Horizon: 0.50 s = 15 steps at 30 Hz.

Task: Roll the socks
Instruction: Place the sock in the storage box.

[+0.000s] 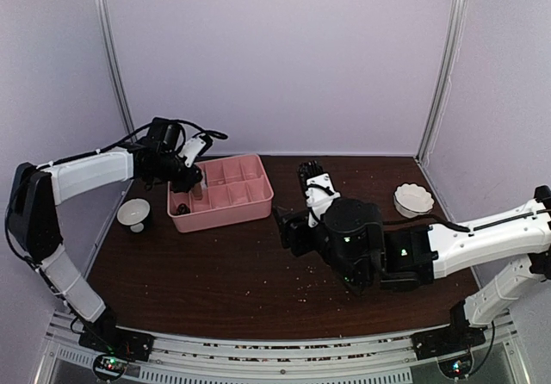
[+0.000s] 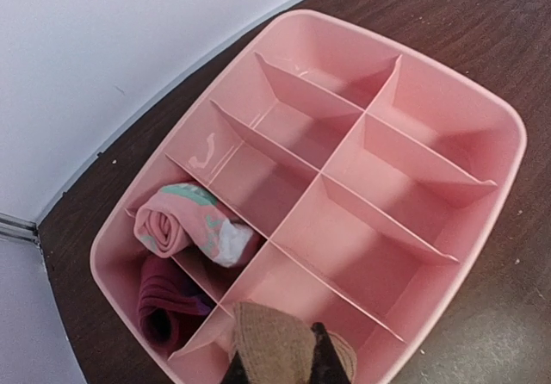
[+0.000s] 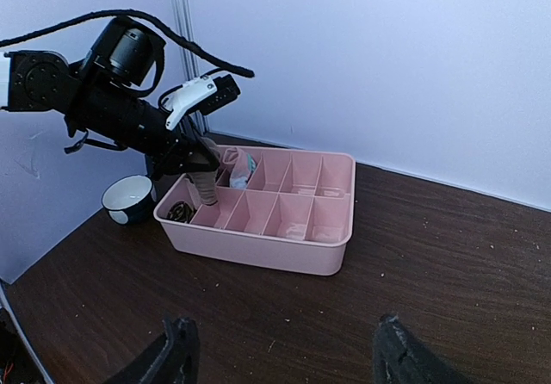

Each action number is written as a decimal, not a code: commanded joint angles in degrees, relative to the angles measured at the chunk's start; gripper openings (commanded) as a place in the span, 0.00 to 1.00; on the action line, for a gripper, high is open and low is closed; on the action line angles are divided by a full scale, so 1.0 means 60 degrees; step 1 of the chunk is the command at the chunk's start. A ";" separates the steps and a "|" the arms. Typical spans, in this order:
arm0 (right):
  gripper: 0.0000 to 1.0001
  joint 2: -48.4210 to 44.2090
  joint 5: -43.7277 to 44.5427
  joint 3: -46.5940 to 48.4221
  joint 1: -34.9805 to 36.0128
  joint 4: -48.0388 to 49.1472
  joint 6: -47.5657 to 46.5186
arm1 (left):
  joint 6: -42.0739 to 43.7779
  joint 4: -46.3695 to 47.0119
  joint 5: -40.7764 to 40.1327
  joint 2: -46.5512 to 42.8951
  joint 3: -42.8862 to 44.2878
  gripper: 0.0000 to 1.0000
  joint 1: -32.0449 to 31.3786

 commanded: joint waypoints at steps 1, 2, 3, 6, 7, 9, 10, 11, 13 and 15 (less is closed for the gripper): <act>0.69 -0.0009 0.0131 0.0187 0.0039 -0.0364 0.0188 | 0.0231 0.1356 -0.0578 0.0786 0.0411 0.00 0.0067; 0.69 0.0006 0.0110 0.0174 0.0041 -0.0352 0.0210 | 0.0241 0.1428 -0.0661 0.0970 0.0463 0.00 0.0053; 0.69 0.0010 0.0100 0.0155 0.0029 -0.0352 0.0238 | 0.0241 0.1455 -0.0728 0.1160 0.0534 0.00 0.0052; 0.68 -0.0017 0.0130 0.0056 0.0028 -0.0323 0.0315 | 0.0264 0.1526 -0.0855 0.1525 0.0554 0.00 0.0067; 0.68 -0.0046 0.0150 -0.0006 0.0038 -0.0302 0.0343 | 0.0253 0.1623 -0.0939 0.1596 0.0470 0.00 0.0062; 0.68 -0.0156 0.0198 -0.0117 0.0033 -0.0260 0.0395 | 0.0230 0.1734 -0.1021 0.1772 0.0326 0.00 0.0062; 0.68 -0.0210 0.0254 -0.0183 0.0026 -0.0238 0.0408 | 0.0164 0.1739 -0.1081 0.1843 0.0301 0.00 0.0054; 0.69 -0.0279 0.0314 -0.0237 0.0025 -0.0246 0.0431 | 0.0098 0.1730 -0.1057 0.1923 0.0312 0.00 0.0063; 0.70 -0.0397 0.0386 -0.0290 -0.0007 -0.0235 0.0441 | -0.0140 0.1459 -0.0945 0.1994 0.0366 0.00 0.0066; 0.71 -0.0490 0.0390 -0.0299 -0.0038 -0.0260 0.0449 | -0.0229 0.1384 -0.0813 0.2015 0.0359 0.00 0.0060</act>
